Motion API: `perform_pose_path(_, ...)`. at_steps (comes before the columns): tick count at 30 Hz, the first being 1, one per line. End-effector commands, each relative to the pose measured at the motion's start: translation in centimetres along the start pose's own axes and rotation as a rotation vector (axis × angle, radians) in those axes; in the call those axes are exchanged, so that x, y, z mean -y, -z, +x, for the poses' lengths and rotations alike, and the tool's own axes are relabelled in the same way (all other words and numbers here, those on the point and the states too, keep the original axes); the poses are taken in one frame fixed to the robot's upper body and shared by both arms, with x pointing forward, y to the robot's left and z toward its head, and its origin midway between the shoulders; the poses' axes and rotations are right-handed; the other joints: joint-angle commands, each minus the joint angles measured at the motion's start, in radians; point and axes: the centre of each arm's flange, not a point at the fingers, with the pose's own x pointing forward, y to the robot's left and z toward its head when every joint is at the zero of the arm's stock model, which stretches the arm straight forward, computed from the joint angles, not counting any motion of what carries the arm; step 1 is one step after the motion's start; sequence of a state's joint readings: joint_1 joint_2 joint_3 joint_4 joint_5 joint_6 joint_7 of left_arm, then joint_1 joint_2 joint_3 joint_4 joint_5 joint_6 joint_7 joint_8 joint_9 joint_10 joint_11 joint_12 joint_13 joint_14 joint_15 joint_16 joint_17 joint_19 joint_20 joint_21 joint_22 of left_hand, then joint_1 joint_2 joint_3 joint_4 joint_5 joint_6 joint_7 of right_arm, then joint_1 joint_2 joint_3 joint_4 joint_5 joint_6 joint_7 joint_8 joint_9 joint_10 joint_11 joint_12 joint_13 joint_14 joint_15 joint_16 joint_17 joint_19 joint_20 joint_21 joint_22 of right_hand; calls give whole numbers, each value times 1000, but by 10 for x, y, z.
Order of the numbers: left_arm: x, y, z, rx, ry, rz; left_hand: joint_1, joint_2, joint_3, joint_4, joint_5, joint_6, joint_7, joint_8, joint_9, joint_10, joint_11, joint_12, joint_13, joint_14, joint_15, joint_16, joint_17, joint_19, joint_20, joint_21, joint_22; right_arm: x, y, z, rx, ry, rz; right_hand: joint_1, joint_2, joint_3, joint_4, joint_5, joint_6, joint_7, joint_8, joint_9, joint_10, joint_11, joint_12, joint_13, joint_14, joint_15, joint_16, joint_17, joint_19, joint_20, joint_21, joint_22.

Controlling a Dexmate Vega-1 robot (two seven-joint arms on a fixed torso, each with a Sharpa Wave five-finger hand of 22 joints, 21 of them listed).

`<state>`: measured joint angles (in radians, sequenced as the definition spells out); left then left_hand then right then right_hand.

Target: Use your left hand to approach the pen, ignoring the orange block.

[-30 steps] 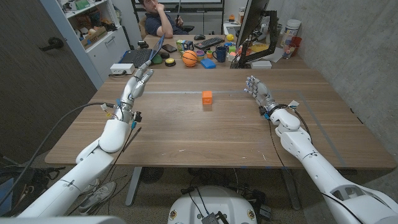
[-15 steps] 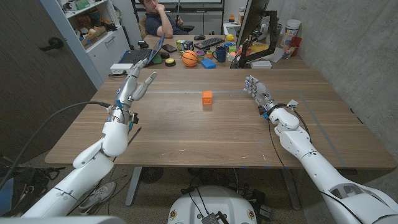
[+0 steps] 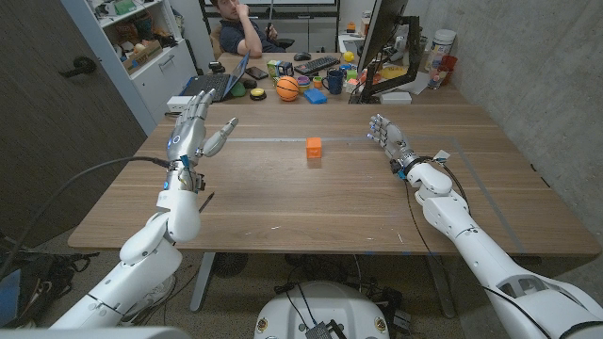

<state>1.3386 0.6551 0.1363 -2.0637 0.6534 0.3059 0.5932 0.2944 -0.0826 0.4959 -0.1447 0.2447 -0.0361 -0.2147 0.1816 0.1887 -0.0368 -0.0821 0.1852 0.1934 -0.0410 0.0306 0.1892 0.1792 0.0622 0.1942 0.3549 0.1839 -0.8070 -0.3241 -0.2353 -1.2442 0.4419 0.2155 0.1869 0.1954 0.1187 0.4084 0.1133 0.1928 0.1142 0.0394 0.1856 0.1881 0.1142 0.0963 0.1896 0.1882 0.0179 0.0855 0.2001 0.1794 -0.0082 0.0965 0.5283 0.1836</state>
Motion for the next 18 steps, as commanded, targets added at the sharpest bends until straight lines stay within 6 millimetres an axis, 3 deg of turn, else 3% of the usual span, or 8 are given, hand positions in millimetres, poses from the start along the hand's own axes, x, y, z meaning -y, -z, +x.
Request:
perform_pose_path(1, -1, -4, -8, -101, -37, 140, 19, -3, 1, -11, 4, -12, -6, 6, 3, -10, -4, 4, 3, -7, 3, 6, 6, 9, 17, -2, 3, 0, 0, 0, 8, -3, 1, 3, -8, -2, 1, 4, 1, 1, 2, 3, 5, -5, 5, 4, -4, 5, 6, 2, 5, 8, -7, 3)
perform_pose_path(15, 7, 5, -13, -213, 92, 171, 59, -43, -17, -19, 14, -109, -5, -3, 6, -78, 19, 3, 7, -46, 45, 2, 8, 29, 25, -21, 3, 1, -1, -2, 12, -5, 4, -1, -11, -6, 3, 4, -1, 3, 2, 3, 4, -5, 5, 4, -2, 6, 7, 2, 6, 9, -10, 3)
perform_pose_path(18, 8, 6, -14, -228, 137, 174, 69, -59, -30, -16, 21, -169, -5, -6, 7, -112, 50, 3, 12, -50, 62, 5, 9, 34, 25, -31, 3, 0, -1, -2, 12, -3, 4, -2, -11, -7, 3, 4, -1, 3, 2, 3, 4, -4, 5, 4, -2, 6, 7, 3, 6, 9, -11, 3)
